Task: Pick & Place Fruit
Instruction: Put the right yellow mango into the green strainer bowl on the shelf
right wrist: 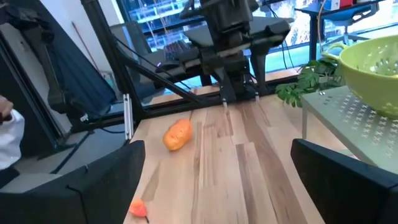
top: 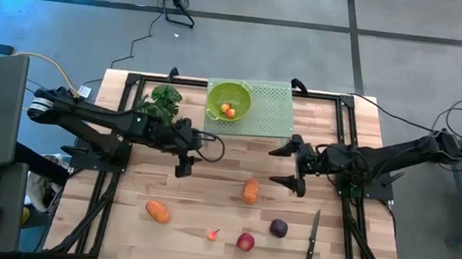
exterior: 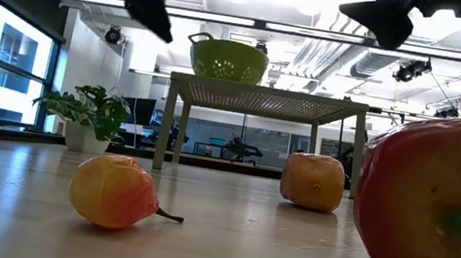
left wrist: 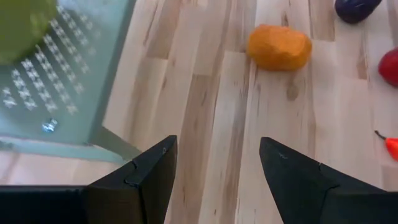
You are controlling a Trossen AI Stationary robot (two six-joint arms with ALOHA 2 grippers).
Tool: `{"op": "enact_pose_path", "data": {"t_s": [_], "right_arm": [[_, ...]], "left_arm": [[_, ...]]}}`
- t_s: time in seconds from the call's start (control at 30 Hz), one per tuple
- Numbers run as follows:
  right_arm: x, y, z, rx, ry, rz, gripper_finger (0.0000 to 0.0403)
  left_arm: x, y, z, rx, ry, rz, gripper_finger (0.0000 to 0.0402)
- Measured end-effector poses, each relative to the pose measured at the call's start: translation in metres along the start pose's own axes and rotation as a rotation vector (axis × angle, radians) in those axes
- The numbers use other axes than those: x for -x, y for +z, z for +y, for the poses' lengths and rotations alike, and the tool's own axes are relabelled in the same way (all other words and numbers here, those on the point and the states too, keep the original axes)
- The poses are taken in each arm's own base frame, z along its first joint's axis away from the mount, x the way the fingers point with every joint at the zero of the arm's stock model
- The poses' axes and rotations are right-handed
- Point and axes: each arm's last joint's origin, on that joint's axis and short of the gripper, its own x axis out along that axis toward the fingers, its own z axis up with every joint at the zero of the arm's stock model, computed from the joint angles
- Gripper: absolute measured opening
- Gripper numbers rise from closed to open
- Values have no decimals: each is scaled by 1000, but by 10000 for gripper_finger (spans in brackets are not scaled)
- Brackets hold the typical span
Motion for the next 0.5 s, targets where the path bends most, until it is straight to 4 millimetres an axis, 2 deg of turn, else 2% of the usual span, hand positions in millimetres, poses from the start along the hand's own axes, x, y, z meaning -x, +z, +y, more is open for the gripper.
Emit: {"op": "enact_pose_path", "data": {"t_s": [0.23,0.5], "right_arm": [[-21,7,3,-5,-83,123,397],[-40,16,16,-17,-133,240,397]], "left_arm": [[-20,-22,0,64,-4,-17,222],[-26,-26,1,81,35,-62,222]]}}
